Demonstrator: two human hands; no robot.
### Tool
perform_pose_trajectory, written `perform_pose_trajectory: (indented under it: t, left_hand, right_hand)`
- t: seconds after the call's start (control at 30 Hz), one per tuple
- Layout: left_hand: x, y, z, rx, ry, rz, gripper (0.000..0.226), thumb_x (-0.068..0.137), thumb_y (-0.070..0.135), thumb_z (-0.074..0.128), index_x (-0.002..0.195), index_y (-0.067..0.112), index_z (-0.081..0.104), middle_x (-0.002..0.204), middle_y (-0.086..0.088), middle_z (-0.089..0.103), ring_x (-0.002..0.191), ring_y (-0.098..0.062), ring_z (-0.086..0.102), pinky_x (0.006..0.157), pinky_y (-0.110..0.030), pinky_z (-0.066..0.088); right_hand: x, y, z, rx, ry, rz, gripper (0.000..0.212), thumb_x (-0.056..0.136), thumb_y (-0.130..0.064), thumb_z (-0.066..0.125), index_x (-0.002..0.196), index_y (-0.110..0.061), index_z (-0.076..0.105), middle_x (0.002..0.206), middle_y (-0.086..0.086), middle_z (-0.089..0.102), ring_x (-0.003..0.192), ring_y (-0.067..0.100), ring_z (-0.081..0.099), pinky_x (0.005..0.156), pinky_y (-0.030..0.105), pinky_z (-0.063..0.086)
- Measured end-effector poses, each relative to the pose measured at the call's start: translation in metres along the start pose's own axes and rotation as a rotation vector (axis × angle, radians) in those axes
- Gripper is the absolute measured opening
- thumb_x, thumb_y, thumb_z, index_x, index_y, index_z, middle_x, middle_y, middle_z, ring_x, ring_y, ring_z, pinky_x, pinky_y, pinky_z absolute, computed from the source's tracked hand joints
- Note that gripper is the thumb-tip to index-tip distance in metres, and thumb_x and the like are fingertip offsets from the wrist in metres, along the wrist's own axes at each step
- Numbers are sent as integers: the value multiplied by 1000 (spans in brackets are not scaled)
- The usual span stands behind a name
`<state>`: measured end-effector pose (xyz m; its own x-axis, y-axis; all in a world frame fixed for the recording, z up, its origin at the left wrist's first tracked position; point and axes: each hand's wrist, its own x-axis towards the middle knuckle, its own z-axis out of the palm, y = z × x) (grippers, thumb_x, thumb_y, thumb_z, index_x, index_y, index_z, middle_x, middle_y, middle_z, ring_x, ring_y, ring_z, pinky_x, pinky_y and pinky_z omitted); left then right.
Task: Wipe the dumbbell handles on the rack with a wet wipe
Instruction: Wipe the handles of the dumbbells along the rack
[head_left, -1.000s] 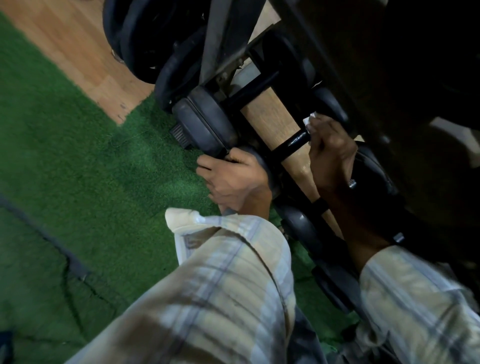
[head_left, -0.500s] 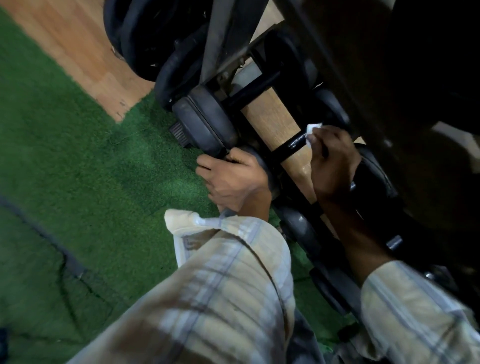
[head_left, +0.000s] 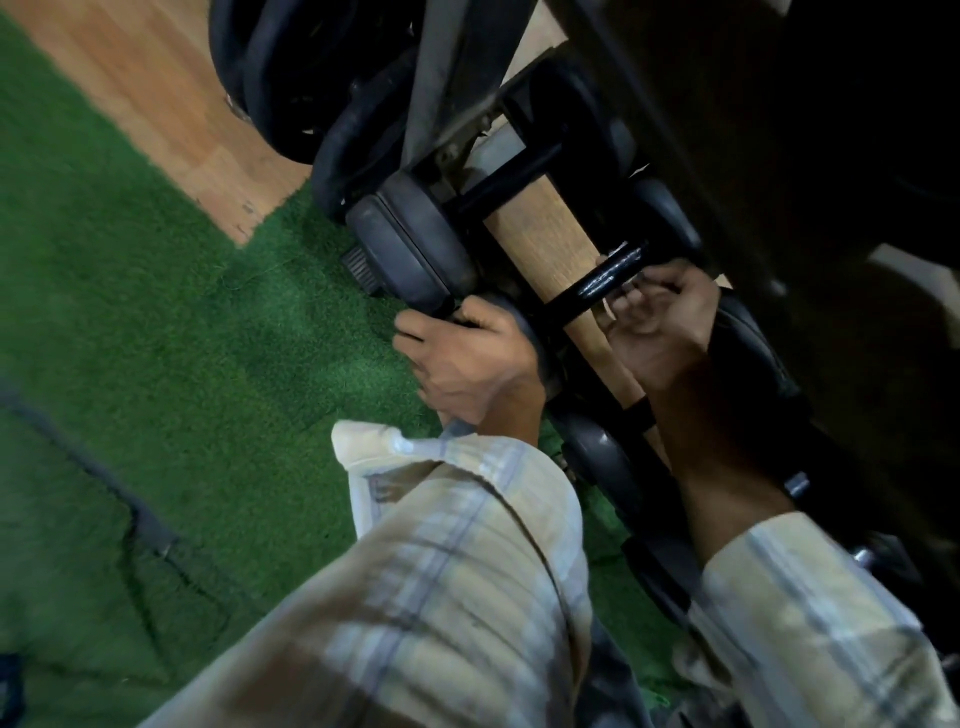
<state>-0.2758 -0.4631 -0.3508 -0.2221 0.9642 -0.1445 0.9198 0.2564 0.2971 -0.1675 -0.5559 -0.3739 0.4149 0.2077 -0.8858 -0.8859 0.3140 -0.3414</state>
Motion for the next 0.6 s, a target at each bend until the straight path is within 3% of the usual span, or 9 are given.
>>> perform_pose_trajectory:
  t: [0.07,0.1,0.13,0.2,0.3,0.37,0.47,0.6]
  left_hand:
    - [0,1,1,-1,-2,-2,46,78,39,43,111,6,50,105,-15,56,86,-42,63,69,-48,48]
    - [1,1,1,-1,-3,-3,47,78,39,43,111,6,50,105,-15,56,86,-42,63,69,-48,48]
    - [1,1,1,-1,-4,-5,47,78,39,43,111,6,50,105,-15,56,87,-42,63,69,-48,48]
    - [0,0,0,-5,-3,-6,47,78,39,42,111,6,51,105,-15,56,87,-42,62,69,-47,48]
    - [0,0,0,-15,-3,0,48,77,38,41,111,5,51,106,-16,56,87,-42,62,69,-47,48]
    - [1,0,0,-16,-2,4,47,78,38,42,111,6,50,105,-16,55,87,-42,62,68,-48,48]
    - [1,0,0,-17,-7,3,47,78,38,43,111,6,49,106,-15,55,89,-42,62,69,-48,48]
    - [0,-1,-1,-16,-13,1,47,79,39,43,112,6,49,106,-16,56,89,-42,62,70,-49,48]
  right_hand:
    - [9,-7,-6,13,-152,74,78,33,-11,89,109,-5,71,105,5,69,106,22,69,93,23,43]
    - [11,-8,-6,55,-210,101,93,33,-10,89,122,-8,66,120,6,69,123,24,66,110,23,35]
    - [12,-7,-5,85,-251,121,95,35,-8,89,126,-10,64,127,5,68,130,24,61,118,27,29]
    - [13,-6,-3,94,-266,137,83,44,-8,90,123,-12,64,123,4,67,130,25,60,113,34,41]
    - [13,-1,0,22,-263,126,49,72,-30,85,114,-17,66,106,1,69,109,23,67,93,37,54]
    - [15,3,7,-79,-261,101,40,78,-45,79,105,-19,64,92,-1,69,93,20,70,98,39,53]
    - [18,7,14,-149,-205,106,33,81,-45,80,87,-18,61,78,2,66,78,19,68,102,40,50]
    - [14,16,6,-301,-250,252,31,80,-43,82,83,-15,68,82,4,64,74,17,49,74,26,36]
